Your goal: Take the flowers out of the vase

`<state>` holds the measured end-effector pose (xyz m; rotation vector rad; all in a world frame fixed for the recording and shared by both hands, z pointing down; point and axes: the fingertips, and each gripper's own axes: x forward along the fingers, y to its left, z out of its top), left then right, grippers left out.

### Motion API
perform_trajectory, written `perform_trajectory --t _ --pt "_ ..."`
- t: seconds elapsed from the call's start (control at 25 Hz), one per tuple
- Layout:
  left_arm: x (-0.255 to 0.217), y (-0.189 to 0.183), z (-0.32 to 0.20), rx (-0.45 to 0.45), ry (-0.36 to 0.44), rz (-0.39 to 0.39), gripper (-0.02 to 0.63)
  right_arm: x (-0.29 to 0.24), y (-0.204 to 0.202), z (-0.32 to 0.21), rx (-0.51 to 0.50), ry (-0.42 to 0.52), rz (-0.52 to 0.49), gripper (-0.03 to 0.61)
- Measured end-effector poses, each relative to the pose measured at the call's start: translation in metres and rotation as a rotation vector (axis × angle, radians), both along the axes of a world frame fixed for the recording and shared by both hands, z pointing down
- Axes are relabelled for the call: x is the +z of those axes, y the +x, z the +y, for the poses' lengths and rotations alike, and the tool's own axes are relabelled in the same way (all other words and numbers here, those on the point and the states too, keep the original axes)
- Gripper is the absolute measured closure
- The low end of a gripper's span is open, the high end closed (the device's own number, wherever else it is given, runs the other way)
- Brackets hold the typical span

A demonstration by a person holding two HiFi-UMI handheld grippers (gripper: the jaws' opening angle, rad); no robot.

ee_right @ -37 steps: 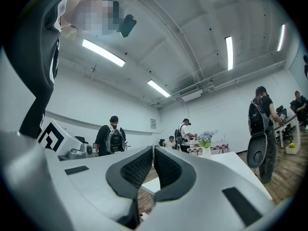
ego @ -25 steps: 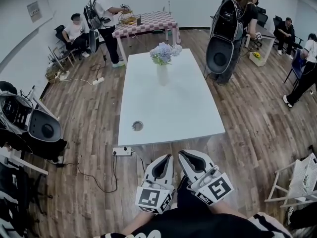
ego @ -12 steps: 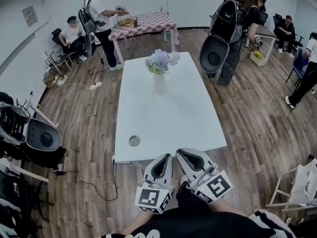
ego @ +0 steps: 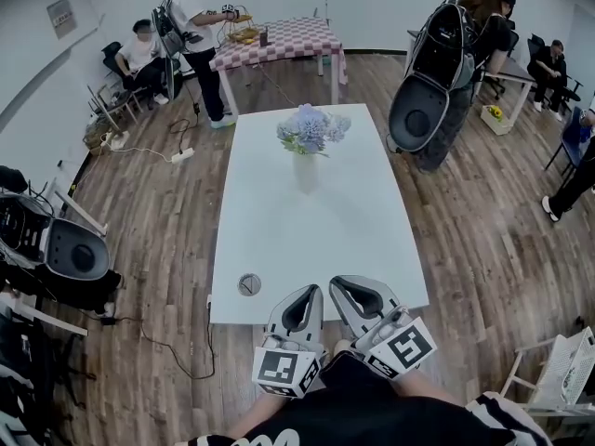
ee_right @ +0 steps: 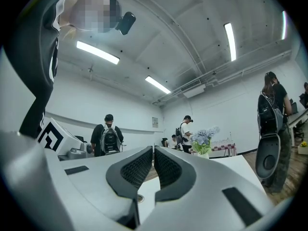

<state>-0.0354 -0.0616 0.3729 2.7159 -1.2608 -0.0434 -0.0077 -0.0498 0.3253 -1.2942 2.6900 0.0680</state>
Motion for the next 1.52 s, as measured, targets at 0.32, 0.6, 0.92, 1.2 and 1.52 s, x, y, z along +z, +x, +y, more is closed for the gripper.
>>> perform_trajectory --t 0.32,0.6,0.92,1.2,1.52 --pt "0.0 0.018 -0.04 -0.013 -0.008 0.001 0.609 0.002 0.016 -0.042 -0.022 -0.02 -0.007 0.554" --pt "0.006 0.03 -0.074 -0.033 -0.021 0.0 0.609 0.008 0.029 -0.075 -0.045 -0.034 -0.008 0.554" --pt "0.01 0.047 -0.098 -0.045 -0.019 0.001 0.609 0.013 0.045 -0.1 -0.061 -0.04 -0.003 0.554" --pt "0.012 0.051 -0.114 -0.073 -0.021 0.003 0.609 0.019 0.049 -0.117 -0.088 -0.055 -0.005 0.554" --pt "0.009 0.048 -0.118 -0.083 -0.013 0.0 0.609 0.02 0.043 -0.121 -0.105 -0.06 0.0 0.554"
